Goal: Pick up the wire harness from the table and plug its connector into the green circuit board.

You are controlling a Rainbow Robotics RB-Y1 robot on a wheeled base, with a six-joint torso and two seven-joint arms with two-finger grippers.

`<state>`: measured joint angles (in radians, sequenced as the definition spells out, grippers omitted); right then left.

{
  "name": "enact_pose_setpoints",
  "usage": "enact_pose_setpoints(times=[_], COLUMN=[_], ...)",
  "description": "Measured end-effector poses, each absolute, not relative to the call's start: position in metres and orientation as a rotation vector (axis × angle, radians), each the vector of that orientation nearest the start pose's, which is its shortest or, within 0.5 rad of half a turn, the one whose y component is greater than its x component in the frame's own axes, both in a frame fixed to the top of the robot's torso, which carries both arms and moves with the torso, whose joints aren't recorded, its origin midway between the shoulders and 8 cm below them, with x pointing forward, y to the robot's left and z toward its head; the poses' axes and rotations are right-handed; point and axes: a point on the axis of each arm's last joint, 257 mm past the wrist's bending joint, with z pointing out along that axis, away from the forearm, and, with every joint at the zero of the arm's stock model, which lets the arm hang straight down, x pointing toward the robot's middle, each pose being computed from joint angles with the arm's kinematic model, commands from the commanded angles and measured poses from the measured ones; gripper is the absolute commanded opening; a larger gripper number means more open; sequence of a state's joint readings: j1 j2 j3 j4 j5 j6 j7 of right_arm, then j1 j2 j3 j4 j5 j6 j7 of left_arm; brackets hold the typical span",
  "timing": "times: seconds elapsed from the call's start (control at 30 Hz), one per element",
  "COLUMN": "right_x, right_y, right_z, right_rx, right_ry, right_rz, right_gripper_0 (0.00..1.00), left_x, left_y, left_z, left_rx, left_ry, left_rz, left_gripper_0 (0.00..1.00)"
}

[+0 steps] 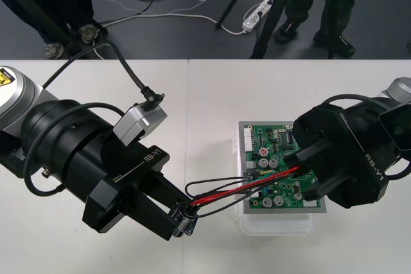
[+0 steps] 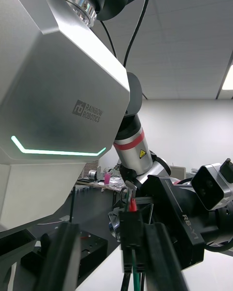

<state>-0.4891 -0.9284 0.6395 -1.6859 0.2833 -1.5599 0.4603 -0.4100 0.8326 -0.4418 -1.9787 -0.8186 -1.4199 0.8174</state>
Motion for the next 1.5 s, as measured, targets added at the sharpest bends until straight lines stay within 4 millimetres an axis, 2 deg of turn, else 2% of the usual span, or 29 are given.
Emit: enact_pose_setpoints(times=[0.4, 0.43, 0.47, 0.5, 0.53, 0.57, 1.3, 1.5], right_x=[0.2166, 0.2166, 0.2167, 0.2167, 0.2167, 0.2167, 0.2169, 0.2175], right_y=[-0.0842, -0.0842, -0.0842, -0.0843, -0.0843, -0.0843, -0.0845, -0.0855], right_z=[-0.0191, -0.0189, -0.0189, -0.0189, -0.0188, -0.0188, -0.0178, -0.0155], right_rx=[-1.412, -1.411, -1.411, -1.411, -1.411, -1.411, -1.407, -1.397], right_ry=[0.39, 0.389, 0.389, 0.389, 0.389, 0.389, 0.388, 0.388], right_rz=[1.467, 1.468, 1.468, 1.468, 1.468, 1.468, 1.469, 1.473], right_gripper_0=[0.0, 0.0, 0.0, 0.0, 0.0, 0.0, 0.0, 0.0], left_x=[0.1906, 0.1907, 0.1907, 0.1907, 0.1908, 0.1908, 0.1916, 0.1971], left_y=[0.0337, 0.0337, 0.0336, 0.0336, 0.0336, 0.0336, 0.033, 0.0294], left_z=[-0.0754, -0.0754, -0.0754, -0.0754, -0.0754, -0.0753, -0.0752, -0.073], left_rx=[-1.948, -1.948, -1.948, -1.948, -1.948, -1.948, -1.946, -1.938], left_ry=[-1.851, -1.851, -1.851, -1.852, -1.852, -1.852, -1.856, -1.884], left_rz=[2.193, 2.193, 2.193, 2.193, 2.193, 2.193, 2.197, 2.216], left_gripper_0=[0.01, 0.05, 0.31, 0.79, 0.98, 1.0, 1.0, 1.0])
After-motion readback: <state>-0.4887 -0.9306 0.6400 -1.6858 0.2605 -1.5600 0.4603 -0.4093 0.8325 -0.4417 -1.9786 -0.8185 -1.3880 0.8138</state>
